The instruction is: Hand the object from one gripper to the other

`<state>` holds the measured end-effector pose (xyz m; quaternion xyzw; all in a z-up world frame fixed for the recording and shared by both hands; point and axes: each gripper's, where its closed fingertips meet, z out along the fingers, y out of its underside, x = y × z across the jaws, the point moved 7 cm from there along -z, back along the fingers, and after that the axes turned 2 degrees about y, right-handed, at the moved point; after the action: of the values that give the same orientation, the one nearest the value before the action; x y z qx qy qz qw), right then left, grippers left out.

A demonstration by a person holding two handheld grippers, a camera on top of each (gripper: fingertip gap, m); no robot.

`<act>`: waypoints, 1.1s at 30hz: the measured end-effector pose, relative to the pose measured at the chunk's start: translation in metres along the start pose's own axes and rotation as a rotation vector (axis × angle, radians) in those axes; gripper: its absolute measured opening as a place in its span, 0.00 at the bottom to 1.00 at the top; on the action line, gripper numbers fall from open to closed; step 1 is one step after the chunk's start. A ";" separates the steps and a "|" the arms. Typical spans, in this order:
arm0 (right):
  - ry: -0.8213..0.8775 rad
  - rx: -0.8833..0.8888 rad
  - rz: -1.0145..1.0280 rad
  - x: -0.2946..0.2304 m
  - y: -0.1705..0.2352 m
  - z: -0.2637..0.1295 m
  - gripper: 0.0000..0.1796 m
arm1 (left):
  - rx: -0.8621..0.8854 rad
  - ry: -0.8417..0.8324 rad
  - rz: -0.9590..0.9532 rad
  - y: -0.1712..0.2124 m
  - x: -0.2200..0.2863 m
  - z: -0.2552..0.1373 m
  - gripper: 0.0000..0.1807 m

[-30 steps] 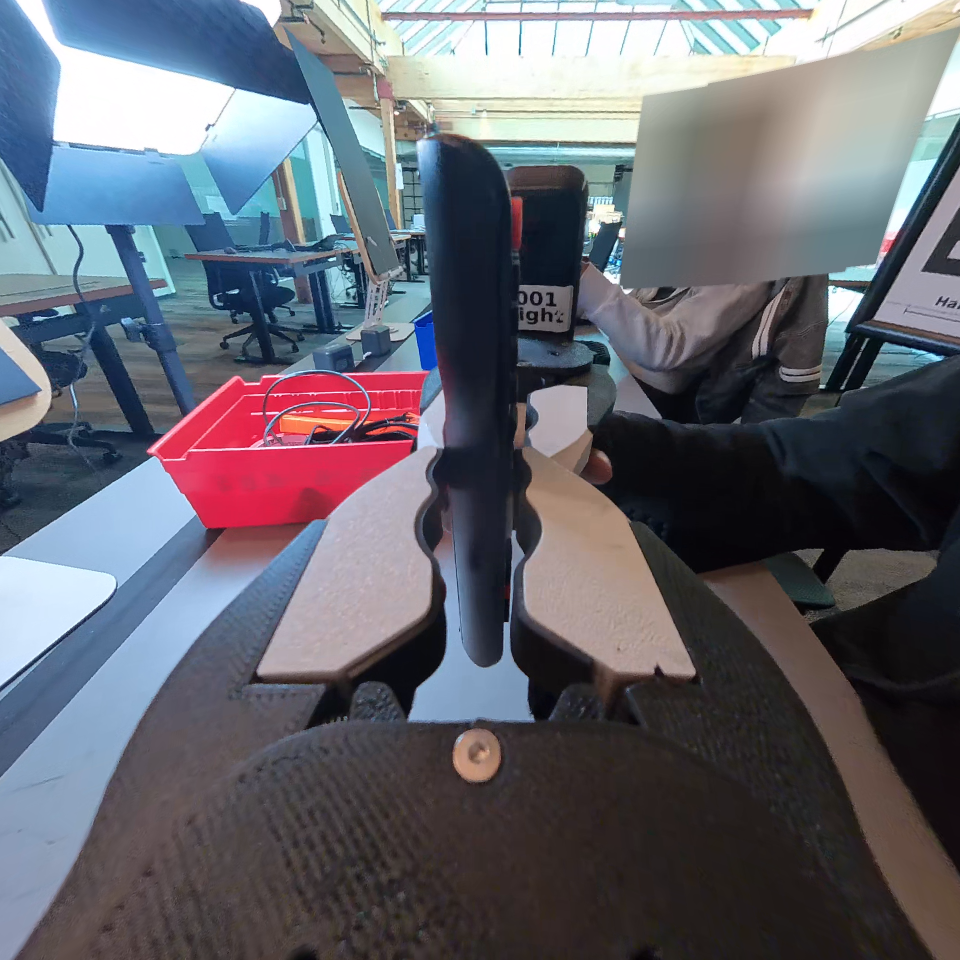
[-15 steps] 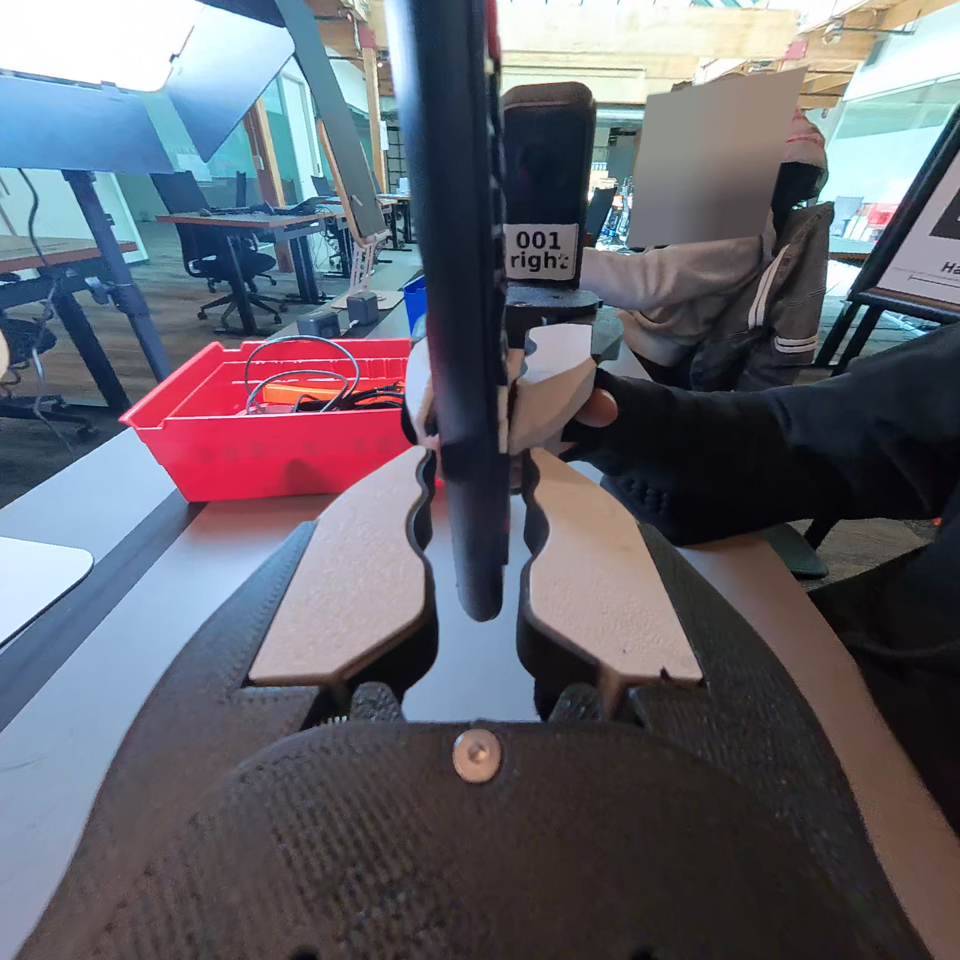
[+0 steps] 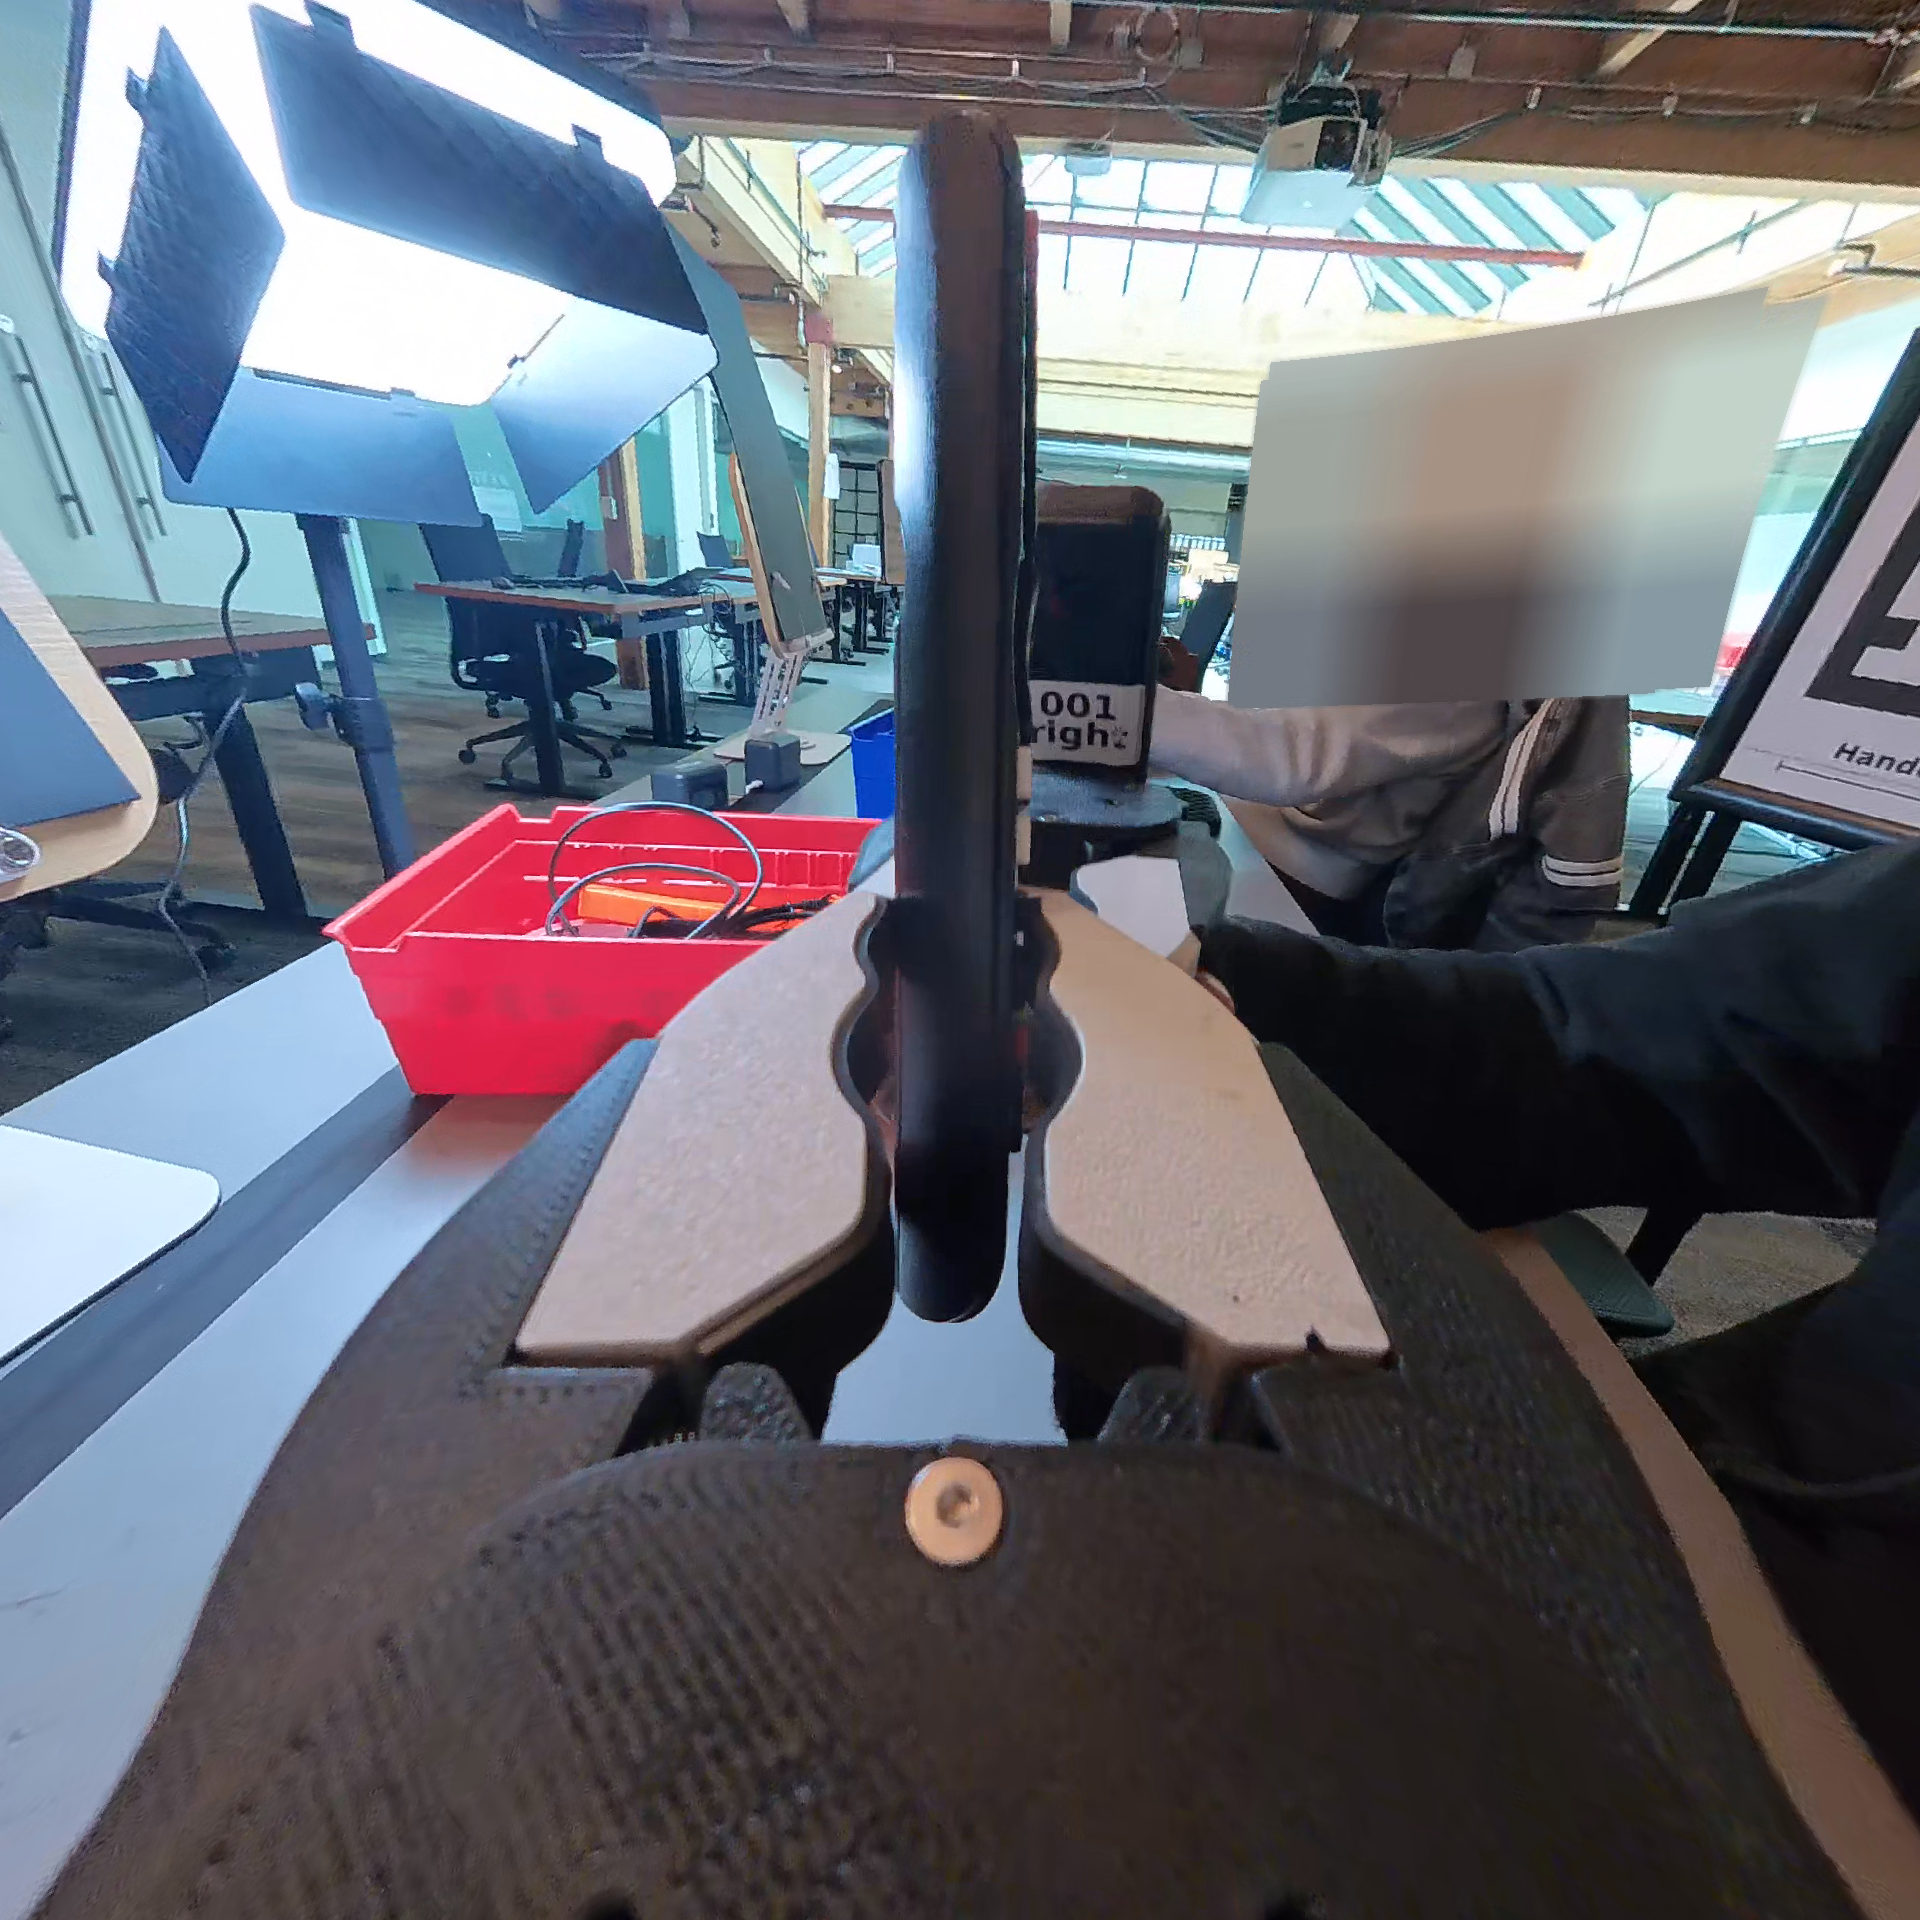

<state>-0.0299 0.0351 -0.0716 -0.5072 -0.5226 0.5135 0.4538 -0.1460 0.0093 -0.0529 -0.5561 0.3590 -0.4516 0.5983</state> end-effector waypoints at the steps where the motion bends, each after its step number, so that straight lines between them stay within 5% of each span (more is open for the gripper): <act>1: 0.013 0.023 -0.001 -0.001 -0.001 0.002 0.17 | 0.003 -0.014 0.005 0.001 0.000 0.001 0.13; 12: 0.028 0.055 0.009 0.003 -0.011 -0.011 0.12 | -0.106 0.033 0.002 0.006 -0.002 -0.006 0.21; 17: 0.024 0.059 0.006 0.002 -0.011 -0.010 0.12 | -0.160 0.045 0.033 0.019 0.001 0.003 0.16; 33: -0.021 0.046 0.004 -0.001 -0.009 -0.007 0.16 | 0.058 0.022 -0.002 0.002 0.003 0.004 0.13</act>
<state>-0.0233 0.0345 -0.0627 -0.4924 -0.5144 0.5316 0.4586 -0.1406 0.0075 -0.0539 -0.5339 0.3515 -0.4686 0.6097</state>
